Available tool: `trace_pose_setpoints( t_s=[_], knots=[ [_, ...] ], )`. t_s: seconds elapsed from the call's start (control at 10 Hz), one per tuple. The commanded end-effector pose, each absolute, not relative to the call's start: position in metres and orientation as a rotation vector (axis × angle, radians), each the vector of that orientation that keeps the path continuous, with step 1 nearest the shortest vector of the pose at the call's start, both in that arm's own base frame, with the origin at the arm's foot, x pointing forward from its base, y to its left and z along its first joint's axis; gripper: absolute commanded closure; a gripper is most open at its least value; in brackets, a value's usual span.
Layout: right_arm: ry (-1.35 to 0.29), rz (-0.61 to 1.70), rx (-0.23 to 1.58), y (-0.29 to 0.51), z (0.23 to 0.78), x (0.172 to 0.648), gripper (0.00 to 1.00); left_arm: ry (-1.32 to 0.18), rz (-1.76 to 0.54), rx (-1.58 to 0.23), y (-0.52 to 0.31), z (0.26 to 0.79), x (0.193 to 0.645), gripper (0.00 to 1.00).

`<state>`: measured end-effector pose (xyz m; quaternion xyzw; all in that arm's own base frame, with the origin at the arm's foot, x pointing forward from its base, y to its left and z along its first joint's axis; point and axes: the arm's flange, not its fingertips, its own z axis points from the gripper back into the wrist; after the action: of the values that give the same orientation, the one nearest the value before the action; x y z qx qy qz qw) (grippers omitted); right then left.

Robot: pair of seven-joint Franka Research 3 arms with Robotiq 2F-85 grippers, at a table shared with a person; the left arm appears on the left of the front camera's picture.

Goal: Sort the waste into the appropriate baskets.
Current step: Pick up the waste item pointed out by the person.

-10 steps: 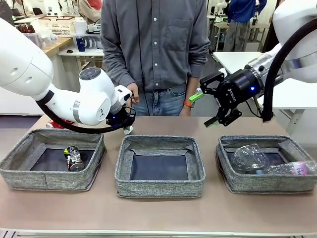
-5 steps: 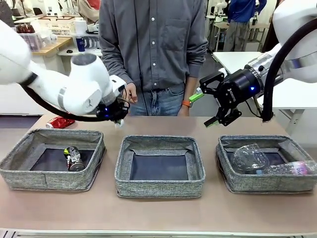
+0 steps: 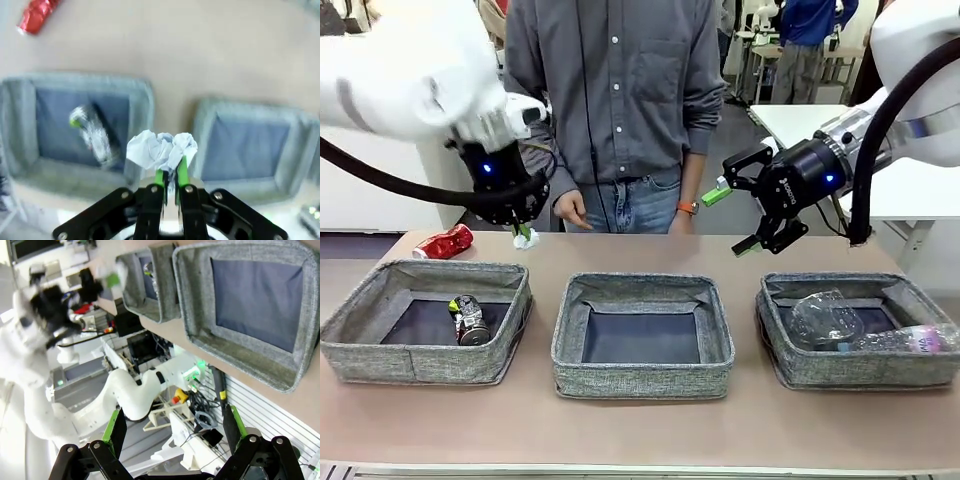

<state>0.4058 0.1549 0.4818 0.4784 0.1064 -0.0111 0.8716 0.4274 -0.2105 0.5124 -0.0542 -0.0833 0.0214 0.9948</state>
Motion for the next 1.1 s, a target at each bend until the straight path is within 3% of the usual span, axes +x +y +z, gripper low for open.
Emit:
trace_pose_setpoints(
  t_s=[0.0,0.2,0.3,0.4,0.8,0.9,1.0],
  knots=[
    [0.218,-0.023,1.017,0.157,0.484,0.407,0.0,-0.072,-0.033,-0.064,-0.199,0.56,0.387,1.0],
    [0.218,-0.023,1.017,0.157,0.484,0.407,0.0,-0.119,-0.036,-0.026,-0.204,0.599,0.324,1.0],
    [0.218,-0.023,1.017,0.157,0.484,0.407,0.0,-0.127,-0.062,-0.123,-0.201,0.615,0.302,1.0],
    [0.218,-0.023,1.017,0.157,0.484,0.407,0.0,-0.076,-0.037,-0.044,-0.211,0.587,0.336,1.0],
    [0.218,-0.023,1.017,0.157,0.484,0.407,0.0,-0.076,-0.037,-0.044,-0.211,0.587,0.336,1.0],
    [0.218,-0.023,1.017,0.157,0.484,0.407,0.0,-0.068,-0.018,-0.036,-0.21,0.584,0.336,0.94],
    [0.224,-0.023,1.0,0.155,0.481,0.406,0.0,0.004,0.081,-0.078,-0.217,0.594,0.337,0.94]
  ],
)
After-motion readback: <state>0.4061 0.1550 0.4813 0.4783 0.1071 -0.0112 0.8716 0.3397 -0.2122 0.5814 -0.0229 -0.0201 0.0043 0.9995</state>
